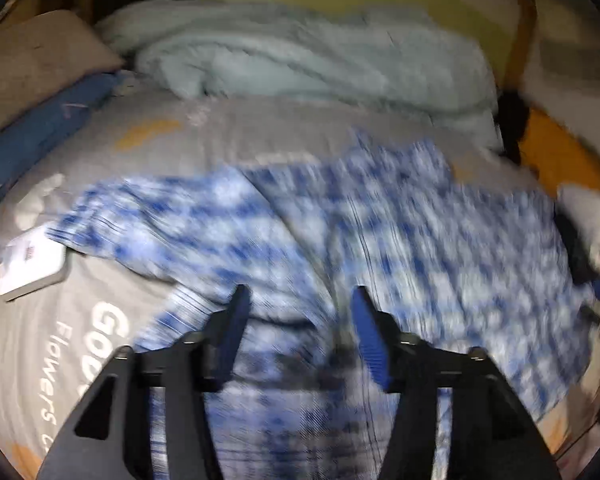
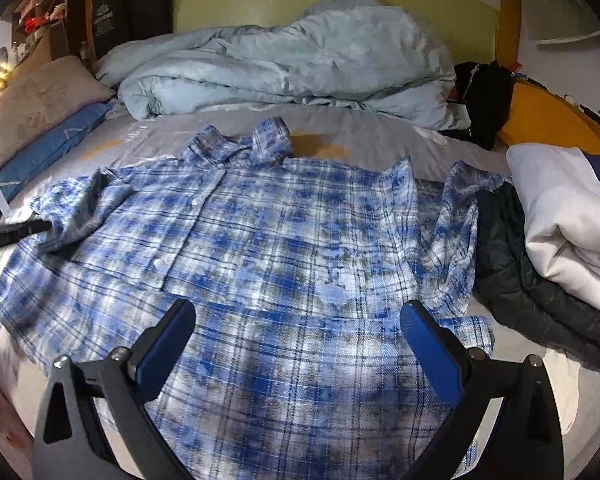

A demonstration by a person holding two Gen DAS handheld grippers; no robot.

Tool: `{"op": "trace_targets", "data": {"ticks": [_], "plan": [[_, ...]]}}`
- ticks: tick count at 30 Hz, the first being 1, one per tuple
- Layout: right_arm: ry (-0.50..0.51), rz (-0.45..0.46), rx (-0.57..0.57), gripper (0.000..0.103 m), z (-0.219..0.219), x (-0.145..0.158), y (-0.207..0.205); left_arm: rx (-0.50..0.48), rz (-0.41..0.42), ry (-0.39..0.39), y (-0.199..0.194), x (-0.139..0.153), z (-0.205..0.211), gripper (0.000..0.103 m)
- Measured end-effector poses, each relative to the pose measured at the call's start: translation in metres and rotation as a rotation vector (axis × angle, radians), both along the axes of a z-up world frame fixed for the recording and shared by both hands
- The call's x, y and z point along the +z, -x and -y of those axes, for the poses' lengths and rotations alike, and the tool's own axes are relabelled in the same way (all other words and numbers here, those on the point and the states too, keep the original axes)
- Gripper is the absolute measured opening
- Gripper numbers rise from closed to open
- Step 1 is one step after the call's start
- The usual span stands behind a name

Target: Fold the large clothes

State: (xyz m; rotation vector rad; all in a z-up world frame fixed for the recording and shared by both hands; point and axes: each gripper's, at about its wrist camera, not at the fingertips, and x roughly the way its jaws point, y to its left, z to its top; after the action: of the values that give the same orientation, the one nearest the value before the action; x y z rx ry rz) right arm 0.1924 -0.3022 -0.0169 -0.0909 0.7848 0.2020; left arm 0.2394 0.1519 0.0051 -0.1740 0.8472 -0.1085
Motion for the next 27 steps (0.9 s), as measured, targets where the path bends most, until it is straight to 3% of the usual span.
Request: {"op": "trace_targets", "data": {"ticks": [4,6,8,11,14,17,19,22,23,24,25,27], "plan": [[0.023,-0.01,0.015,0.102,-0.007,-0.007,0.0,0.122,0.027,0.02,-0.007,0.009,-0.042,0.072],[0.023,-0.025,0.022,0.102,-0.009,-0.011,-0.001,0.283,0.038,0.015,-0.012,0.003,-0.07,0.084],[0.012,-0.039,0.024,0.102,-0.009,-0.013,-0.003,0.386,0.003,0.027,-0.018,-0.01,-0.097,0.085],[0.004,-0.051,0.02,0.102,-0.008,-0.016,-0.006,0.383,-0.09,0.146,-0.036,-0.037,-0.121,0.085],[0.002,-0.058,0.016,0.102,-0.007,-0.017,-0.007,0.393,-0.094,0.244,-0.042,-0.053,-0.135,0.084],[-0.008,-0.067,0.019,0.102,-0.006,-0.018,-0.007,0.398,-0.125,0.221,-0.051,-0.063,-0.138,0.076],[-0.008,-0.067,0.021,0.102,-0.007,-0.018,-0.008,0.453,-0.172,0.202,-0.057,-0.074,-0.141,0.069],[-0.011,-0.068,0.032,0.102,-0.009,-0.018,-0.007,0.479,-0.178,0.168,-0.063,-0.079,-0.142,0.053],[-0.014,-0.067,0.035,0.102,-0.009,-0.017,-0.006,0.474,-0.166,0.145,-0.065,-0.077,-0.142,0.04],[-0.014,-0.064,0.041,0.102,-0.011,-0.017,-0.005,0.465,-0.145,0.134,-0.067,-0.074,-0.142,0.016],[-0.01,-0.059,0.043,0.102,-0.012,-0.016,-0.004,0.453,-0.131,0.135,-0.068,-0.071,-0.141,0.005],[0.006,-0.042,0.036,0.102,-0.013,-0.014,-0.001,0.433,-0.07,0.147,-0.063,-0.058,-0.133,0.003]]}}
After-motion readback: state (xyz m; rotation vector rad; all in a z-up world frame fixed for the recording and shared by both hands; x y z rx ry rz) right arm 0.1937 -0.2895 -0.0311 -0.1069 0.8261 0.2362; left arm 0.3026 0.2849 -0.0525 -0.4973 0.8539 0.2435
